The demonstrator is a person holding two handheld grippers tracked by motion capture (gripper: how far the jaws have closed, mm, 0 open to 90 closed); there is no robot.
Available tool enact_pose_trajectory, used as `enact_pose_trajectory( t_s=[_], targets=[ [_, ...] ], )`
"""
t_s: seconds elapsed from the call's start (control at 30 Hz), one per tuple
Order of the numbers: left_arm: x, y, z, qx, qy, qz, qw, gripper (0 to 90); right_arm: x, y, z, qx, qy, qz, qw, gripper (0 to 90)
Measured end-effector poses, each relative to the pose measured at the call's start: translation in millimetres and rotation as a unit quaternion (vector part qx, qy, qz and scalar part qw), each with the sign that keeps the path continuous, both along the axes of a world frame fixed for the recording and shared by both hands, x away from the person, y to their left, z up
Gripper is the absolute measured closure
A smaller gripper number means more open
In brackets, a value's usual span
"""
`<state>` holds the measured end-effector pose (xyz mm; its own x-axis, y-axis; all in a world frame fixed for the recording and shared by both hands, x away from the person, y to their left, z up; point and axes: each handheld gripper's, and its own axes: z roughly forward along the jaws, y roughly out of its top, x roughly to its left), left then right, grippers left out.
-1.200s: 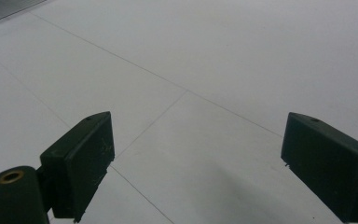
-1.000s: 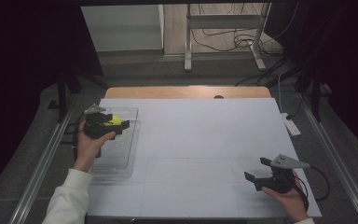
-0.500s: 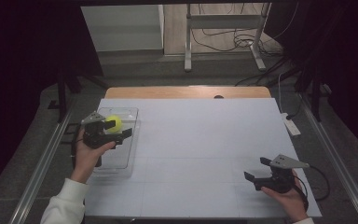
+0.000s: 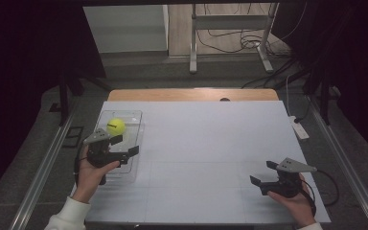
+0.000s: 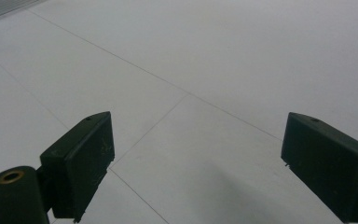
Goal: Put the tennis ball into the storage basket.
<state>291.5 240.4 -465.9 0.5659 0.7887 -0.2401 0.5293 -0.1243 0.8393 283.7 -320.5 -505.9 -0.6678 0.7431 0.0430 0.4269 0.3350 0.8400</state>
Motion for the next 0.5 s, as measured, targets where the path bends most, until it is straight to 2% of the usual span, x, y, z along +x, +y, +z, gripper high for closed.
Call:
enact_pose_trajectory(
  t_s=[0.4, 0.5],
  targets=[
    [-23.5, -2.6, -16.4, -0.006, 0.003, -0.008, 0.9999, 12.5, -0.6, 0.1, 0.8, 0.0, -0.002, 0.001, 1.0, 9.8],
    [-29.2, -4.4, -19.7, 0.005, -0.002, -0.017, 0.9998, 12.5, -0.6, 0.3, 0.6, 0.0, -0.002, 0.003, 1.0, 9.8]
  ],
)
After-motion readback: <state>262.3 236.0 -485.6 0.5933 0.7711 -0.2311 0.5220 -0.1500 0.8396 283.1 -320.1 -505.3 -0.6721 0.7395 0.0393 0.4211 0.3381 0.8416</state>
